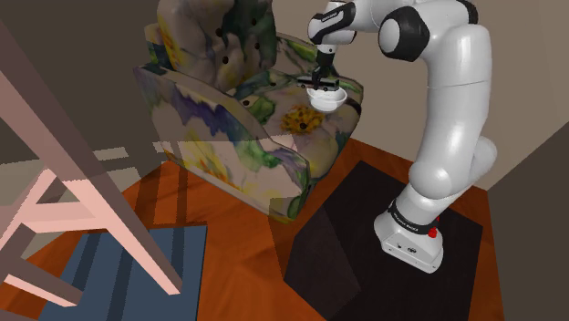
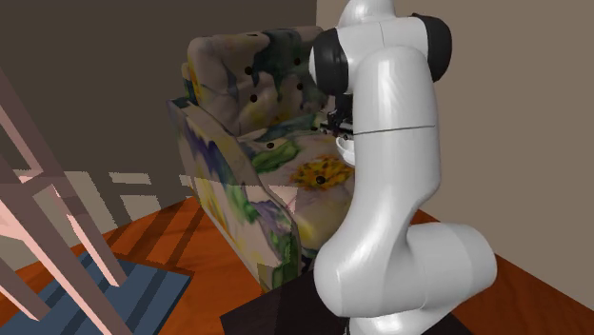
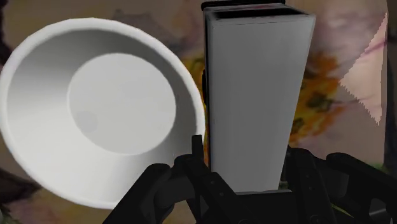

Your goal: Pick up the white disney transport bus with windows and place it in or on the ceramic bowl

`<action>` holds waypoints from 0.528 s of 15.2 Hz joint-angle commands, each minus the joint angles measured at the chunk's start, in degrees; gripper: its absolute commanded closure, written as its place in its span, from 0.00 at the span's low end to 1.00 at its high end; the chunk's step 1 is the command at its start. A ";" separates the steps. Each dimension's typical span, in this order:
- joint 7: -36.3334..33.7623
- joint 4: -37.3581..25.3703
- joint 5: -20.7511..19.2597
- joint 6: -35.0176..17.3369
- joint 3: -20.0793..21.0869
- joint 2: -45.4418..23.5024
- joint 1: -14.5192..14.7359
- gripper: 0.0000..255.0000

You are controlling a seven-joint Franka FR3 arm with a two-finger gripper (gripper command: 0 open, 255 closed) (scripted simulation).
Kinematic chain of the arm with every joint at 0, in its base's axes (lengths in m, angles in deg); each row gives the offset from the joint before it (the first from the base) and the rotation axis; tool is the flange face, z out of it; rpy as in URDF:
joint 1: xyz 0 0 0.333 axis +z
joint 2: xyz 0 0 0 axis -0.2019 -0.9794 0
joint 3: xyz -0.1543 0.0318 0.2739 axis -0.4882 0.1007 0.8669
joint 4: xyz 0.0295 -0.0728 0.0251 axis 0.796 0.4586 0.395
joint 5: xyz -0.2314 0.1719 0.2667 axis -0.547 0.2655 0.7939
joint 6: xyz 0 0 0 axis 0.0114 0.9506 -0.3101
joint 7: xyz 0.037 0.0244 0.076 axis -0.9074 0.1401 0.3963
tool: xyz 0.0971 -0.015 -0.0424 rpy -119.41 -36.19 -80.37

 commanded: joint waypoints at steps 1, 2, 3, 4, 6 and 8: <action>1.96 -4.93 0.69 2.03 -0.13 -3.02 -2.21 1.00; 2.86 -7.43 1.02 3.03 -0.17 -4.59 -3.35 1.00; 3.72 -10.10 1.34 4.10 -0.19 -6.25 -4.52 1.00; 4.53 -12.97 1.65 5.27 -0.18 -8.00 -5.72 1.00; 5.99 -19.45 2.25 7.92 -0.10 -11.88 -8.23 1.00; 7.18 -27.36 2.82 11.21 0.08 -16.49 -10.96 1.00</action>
